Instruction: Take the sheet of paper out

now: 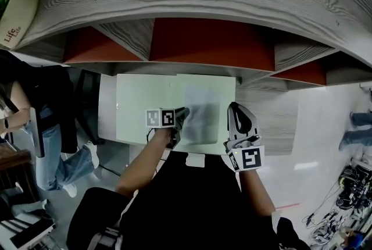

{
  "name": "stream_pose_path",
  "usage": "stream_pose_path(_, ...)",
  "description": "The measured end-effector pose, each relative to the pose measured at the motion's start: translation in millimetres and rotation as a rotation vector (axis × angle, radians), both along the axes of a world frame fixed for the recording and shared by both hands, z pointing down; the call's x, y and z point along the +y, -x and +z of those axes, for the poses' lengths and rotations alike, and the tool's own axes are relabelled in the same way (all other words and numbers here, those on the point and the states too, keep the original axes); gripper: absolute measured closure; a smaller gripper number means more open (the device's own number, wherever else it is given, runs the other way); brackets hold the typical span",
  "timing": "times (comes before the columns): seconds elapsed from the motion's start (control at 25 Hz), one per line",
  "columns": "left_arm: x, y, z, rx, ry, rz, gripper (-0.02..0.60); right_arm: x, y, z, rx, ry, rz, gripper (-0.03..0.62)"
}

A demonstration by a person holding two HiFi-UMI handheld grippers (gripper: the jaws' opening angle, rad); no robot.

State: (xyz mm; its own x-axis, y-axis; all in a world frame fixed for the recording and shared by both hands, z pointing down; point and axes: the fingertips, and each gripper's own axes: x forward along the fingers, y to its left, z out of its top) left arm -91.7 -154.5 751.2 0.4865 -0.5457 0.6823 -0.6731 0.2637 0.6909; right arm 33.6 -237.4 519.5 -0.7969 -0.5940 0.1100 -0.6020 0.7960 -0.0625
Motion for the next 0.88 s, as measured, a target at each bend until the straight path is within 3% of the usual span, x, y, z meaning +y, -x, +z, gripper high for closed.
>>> stream_pose_path(0.2, -0.9, -4.3, 4.6, -0.012, 0.014, 0.006, 0.571, -3.3, -0.9, 1.3, -0.001, 0.012, -0.004, 0.569)
stream_pose_path(0.36, -2.7, -0.1, 5.1, -0.040, 0.017, -0.028, 0.574, -7.7, -2.5, 1.2, -0.011, 0.009, -0.007, 0.569)
stream_pose_path(0.6, -3.2, 13.2, 2.9, -0.167, -0.015, -0.047, 0.574, -7.7, -4.2, 13.7, 0.042, 0.000, -0.043, 0.569)
stream_pose_path(0.88, 1.7, 27.8, -3.0, -0.217, -0.023, -0.044, 0.575, -4.7, -0.1, 16.8, 0.059, -0.013, -0.073, 0.569)
